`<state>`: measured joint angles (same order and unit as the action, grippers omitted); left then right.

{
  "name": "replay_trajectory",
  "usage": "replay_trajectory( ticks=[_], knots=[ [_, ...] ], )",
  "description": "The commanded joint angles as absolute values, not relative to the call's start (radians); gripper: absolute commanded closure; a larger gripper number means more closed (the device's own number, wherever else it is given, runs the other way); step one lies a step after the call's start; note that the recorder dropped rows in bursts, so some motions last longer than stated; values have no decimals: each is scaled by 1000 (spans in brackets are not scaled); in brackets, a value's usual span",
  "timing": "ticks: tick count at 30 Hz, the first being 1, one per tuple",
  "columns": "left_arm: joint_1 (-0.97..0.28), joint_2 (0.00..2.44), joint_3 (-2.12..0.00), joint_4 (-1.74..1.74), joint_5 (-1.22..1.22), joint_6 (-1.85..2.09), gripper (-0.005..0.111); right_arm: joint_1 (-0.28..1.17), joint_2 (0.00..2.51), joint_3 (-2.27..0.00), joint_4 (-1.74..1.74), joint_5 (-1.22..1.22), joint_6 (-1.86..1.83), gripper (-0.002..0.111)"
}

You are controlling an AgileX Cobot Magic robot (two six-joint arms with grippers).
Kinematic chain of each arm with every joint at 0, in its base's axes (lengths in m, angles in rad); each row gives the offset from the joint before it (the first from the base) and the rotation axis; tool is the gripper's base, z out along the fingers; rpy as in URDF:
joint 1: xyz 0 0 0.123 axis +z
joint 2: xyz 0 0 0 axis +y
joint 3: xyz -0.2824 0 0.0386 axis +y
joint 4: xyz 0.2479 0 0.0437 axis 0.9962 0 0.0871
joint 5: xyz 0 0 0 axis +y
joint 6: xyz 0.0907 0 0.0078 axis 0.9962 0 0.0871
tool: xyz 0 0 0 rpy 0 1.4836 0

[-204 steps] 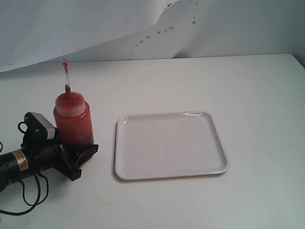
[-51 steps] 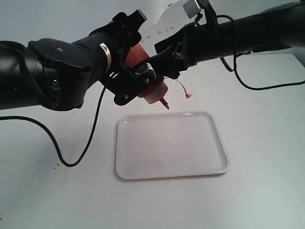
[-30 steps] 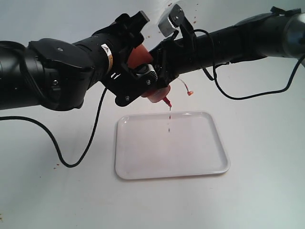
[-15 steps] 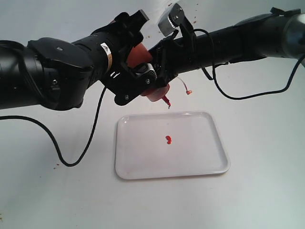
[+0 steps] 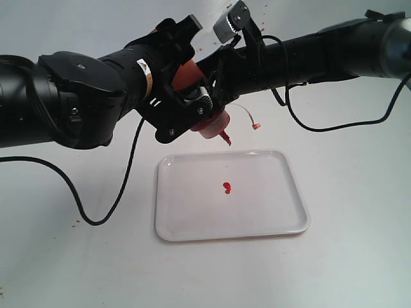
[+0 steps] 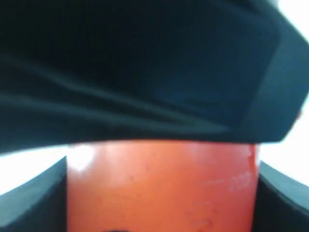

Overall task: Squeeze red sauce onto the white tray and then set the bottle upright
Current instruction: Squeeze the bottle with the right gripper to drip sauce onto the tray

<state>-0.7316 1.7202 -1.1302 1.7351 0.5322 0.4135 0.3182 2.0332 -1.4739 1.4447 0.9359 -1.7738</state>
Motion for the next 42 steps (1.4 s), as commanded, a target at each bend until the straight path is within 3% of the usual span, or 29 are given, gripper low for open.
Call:
replay_trajectory(
  ticks=[1, 6, 9, 12, 15, 16, 25, 28, 31, 36, 38, 42],
  knots=[
    [-737, 1712, -1143, 1744, 553, 402, 107, 319, 2032, -1480, 1458, 958, -1773, 3],
    [-737, 1712, -1143, 1744, 553, 402, 107, 319, 2032, -1480, 1458, 970, -1773, 7],
    [-737, 1712, -1143, 1744, 553, 402, 107, 319, 2032, -1480, 1438, 978, -1773, 24],
    [-737, 1712, -1143, 1744, 553, 402, 107, 319, 2032, -1480, 1415, 1022, -1780, 58],
    [-737, 1712, -1143, 1744, 553, 402, 107, 319, 2032, -1480, 1412, 1047, -1805, 102],
    [-737, 1712, -1143, 1744, 553, 402, 107, 319, 2032, -1480, 1414, 1047, -1804, 108],
    [-737, 1712, -1143, 1744, 553, 402, 107, 319, 2032, -1480, 1432, 1047, -1805, 107],
    [-737, 1712, -1143, 1744, 553, 402, 107, 319, 2032, -1480, 1451, 1045, -1805, 100],
    [-737, 1712, -1143, 1744, 553, 402, 107, 319, 2032, -1480, 1451, 1045, -1805, 80],
    [-737, 1712, -1143, 1744, 553, 402, 107, 319, 2032, -1480, 1457, 1045, -1802, 24],
    [-737, 1712, -1143, 1744, 553, 402, 107, 319, 2032, -1480, 1466, 1056, -1802, 12],
    [-737, 1712, -1143, 1744, 553, 402, 107, 319, 2032, -1480, 1484, 1058, -1802, 10]
  ],
)
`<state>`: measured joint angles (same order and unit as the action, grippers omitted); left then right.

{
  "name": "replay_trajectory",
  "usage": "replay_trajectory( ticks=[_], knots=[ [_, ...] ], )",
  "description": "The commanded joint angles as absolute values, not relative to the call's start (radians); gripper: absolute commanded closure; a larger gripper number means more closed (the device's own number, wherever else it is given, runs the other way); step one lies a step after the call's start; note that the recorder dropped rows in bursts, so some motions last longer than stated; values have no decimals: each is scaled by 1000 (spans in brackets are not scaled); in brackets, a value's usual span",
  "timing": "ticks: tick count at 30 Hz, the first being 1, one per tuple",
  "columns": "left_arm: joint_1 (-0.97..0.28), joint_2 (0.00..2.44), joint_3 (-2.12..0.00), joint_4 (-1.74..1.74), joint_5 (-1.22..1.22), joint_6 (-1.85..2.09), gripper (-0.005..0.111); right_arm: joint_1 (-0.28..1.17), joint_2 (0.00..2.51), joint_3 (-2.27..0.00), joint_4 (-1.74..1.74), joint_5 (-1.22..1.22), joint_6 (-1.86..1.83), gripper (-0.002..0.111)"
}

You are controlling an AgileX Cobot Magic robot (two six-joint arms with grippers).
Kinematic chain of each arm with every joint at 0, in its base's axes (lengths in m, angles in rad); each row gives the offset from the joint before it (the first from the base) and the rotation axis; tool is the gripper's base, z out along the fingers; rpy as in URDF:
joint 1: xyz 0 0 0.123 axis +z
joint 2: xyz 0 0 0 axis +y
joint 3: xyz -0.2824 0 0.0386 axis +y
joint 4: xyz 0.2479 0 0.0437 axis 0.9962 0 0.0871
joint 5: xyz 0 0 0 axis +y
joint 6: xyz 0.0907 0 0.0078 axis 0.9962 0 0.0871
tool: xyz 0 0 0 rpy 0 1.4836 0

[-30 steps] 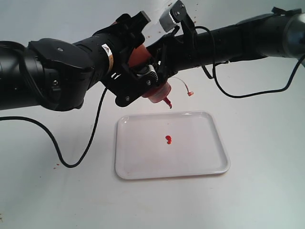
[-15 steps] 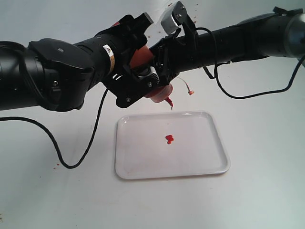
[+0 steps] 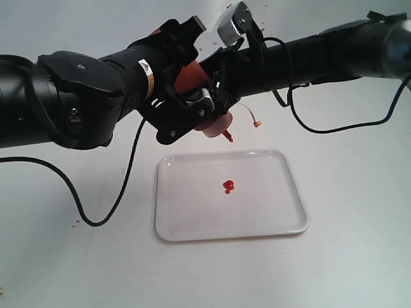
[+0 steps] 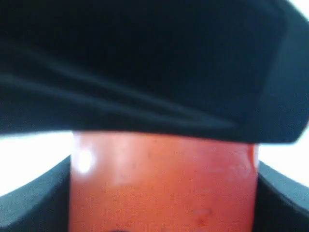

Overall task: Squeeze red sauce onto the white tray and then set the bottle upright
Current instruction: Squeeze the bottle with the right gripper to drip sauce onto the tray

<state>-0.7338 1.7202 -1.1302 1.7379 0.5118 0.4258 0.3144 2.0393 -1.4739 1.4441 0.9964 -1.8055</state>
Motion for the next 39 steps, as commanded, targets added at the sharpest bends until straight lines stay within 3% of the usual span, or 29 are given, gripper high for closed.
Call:
replay_trajectory(
  ticks=[1, 10, 15, 17, 20, 25, 39],
  knots=[
    [-737, 1712, -1143, 1744, 553, 402, 107, 319, 2032, -1480, 1484, 1058, -1802, 10],
    [-737, 1712, -1143, 1744, 553, 402, 107, 319, 2032, -1480, 1484, 1058, -1802, 11],
    [-737, 1712, -1143, 1744, 553, 402, 107, 319, 2032, -1480, 1484, 1058, -1802, 20],
    [-737, 1712, -1143, 1744, 553, 402, 107, 319, 2032, -1480, 1484, 1058, -1802, 30],
    [-737, 1712, -1143, 1744, 553, 402, 107, 319, 2032, -1480, 1480, 1062, -1802, 67],
    [-737, 1712, -1143, 1744, 553, 402, 107, 319, 2032, -1480, 1490, 1062, -1804, 108],
    [-737, 1712, -1143, 1744, 556, 402, 107, 319, 2032, -1480, 1529, 1113, -1819, 108]
  ],
)
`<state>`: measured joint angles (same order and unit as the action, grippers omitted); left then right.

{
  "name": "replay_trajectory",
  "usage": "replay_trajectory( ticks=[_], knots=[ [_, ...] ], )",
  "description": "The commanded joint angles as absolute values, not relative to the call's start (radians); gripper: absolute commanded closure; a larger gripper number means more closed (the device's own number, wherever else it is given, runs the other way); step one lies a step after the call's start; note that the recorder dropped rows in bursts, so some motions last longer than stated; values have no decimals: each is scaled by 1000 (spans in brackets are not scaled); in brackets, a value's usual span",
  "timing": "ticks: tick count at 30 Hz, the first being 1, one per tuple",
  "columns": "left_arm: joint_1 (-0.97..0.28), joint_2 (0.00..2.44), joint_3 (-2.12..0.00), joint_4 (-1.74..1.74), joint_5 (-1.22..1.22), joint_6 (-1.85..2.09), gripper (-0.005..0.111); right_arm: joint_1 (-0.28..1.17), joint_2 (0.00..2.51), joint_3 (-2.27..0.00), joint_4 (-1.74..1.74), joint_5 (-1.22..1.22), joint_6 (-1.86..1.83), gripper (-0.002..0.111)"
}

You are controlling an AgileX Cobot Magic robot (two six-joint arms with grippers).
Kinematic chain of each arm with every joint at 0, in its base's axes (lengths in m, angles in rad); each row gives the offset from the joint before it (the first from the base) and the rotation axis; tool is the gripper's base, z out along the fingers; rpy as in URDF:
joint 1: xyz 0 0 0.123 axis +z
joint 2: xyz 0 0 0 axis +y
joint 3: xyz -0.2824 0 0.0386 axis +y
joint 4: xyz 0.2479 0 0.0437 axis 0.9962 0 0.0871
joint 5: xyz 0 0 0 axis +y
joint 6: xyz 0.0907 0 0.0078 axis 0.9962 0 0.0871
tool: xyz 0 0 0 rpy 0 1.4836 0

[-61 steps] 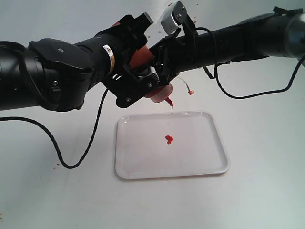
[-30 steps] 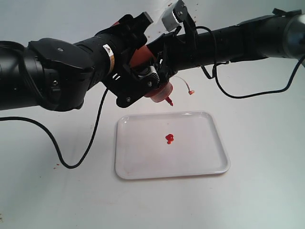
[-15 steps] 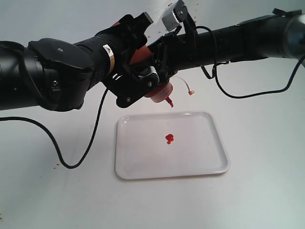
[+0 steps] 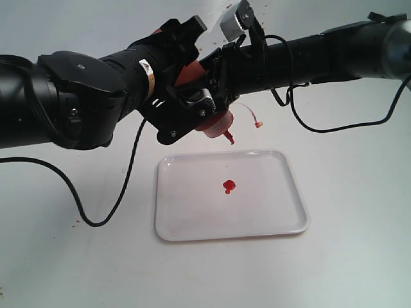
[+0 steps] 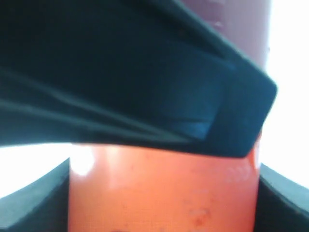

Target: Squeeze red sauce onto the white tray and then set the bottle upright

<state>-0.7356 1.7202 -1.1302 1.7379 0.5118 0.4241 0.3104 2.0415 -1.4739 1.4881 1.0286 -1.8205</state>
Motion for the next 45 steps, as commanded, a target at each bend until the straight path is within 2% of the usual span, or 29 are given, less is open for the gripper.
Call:
replay_trajectory(
  ticks=[1, 6, 9, 12, 16, 18, 19, 28, 37, 45],
  knots=[
    [-737, 1712, -1143, 1744, 556, 402, 107, 319, 2032, -1480, 1529, 1113, -1819, 108],
    [-737, 1712, -1143, 1744, 556, 402, 107, 319, 2032, -1480, 1505, 1115, -1819, 108],
    [-737, 1712, -1143, 1744, 556, 402, 107, 319, 2032, -1480, 1494, 1115, -1819, 98],
    [-737, 1712, -1143, 1744, 556, 402, 107, 319, 2032, -1480, 1491, 1115, -1819, 72],
    [-737, 1712, -1143, 1744, 556, 402, 107, 319, 2032, -1480, 1510, 1096, -1805, 24],
    [-737, 1712, -1143, 1744, 561, 402, 107, 319, 2032, -1480, 1513, 1080, -1802, 8],
    [-737, 1712, -1143, 1744, 569, 402, 107, 319, 2032, -1480, 1513, 1077, -1801, 3],
    [-737, 1712, -1143, 1695, 730, 400, 107, 319, 2028, -1480, 1505, 1084, -1791, 3],
    [-737, 1710, -1141, 1640, 738, 395, 107, 306, 2029, -1480, 1503, 1104, -1787, 3],
    [-737, 1710, -1141, 1631, 741, 347, 107, 225, 2029, -1480, 1522, 1145, -1775, 3]
  ],
)
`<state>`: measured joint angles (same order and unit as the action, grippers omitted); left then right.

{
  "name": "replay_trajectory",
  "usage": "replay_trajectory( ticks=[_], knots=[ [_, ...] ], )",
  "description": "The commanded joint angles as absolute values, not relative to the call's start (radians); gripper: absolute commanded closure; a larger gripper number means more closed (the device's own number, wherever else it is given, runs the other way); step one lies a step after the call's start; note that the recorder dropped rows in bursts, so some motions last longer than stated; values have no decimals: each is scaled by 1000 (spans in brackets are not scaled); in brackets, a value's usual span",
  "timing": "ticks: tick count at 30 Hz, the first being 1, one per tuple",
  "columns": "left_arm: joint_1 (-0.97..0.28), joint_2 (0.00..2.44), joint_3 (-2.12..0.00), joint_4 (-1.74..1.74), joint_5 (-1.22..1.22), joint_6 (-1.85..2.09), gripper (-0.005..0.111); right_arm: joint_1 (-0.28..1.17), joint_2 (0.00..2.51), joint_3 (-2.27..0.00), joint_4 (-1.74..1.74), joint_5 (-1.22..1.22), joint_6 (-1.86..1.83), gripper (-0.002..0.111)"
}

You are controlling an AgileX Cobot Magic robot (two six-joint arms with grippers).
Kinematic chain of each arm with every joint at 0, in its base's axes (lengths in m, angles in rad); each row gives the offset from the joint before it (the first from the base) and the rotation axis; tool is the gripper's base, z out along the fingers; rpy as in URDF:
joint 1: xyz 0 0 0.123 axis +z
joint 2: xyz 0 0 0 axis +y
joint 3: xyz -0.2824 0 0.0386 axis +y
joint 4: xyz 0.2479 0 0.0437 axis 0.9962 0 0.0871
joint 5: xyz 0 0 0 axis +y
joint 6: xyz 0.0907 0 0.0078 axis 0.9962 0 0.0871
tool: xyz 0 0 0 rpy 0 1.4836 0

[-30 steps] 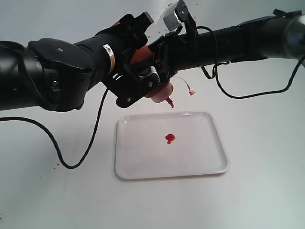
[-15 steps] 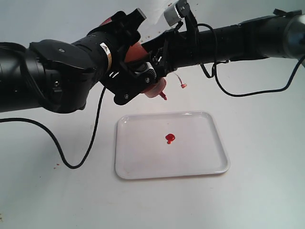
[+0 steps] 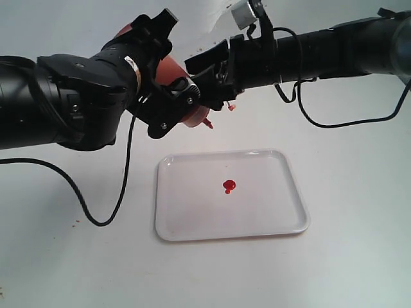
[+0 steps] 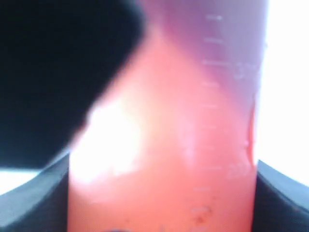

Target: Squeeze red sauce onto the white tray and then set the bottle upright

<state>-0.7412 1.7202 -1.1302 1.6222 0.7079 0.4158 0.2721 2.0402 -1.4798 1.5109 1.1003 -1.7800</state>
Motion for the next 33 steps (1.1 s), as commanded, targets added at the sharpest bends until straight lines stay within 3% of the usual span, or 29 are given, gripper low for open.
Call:
replay_trajectory(
  ticks=[1, 9, 16, 24, 33],
  knots=[
    [-737, 1708, -1141, 1631, 741, 337, 107, 208, 2029, -1480, 1529, 1158, -1771, 3],
    [-737, 1649, -1089, 1635, 729, 137, 107, 69, 2029, -1480, 1592, 1221, -1768, 3],
    [-737, 1512, -868, 1744, 717, -478, 107, -108, 2031, -1480, 1579, 1221, -1681, 3],
    [-737, 1356, -785, 1744, 738, -949, 107, 49, 2086, -1462, 1474, 1221, -1640, 3],
    [-737, 1283, -771, 1744, 651, -1318, 107, 226, 2099, -1461, 1659, 1221, -1649, 3]
  ],
)
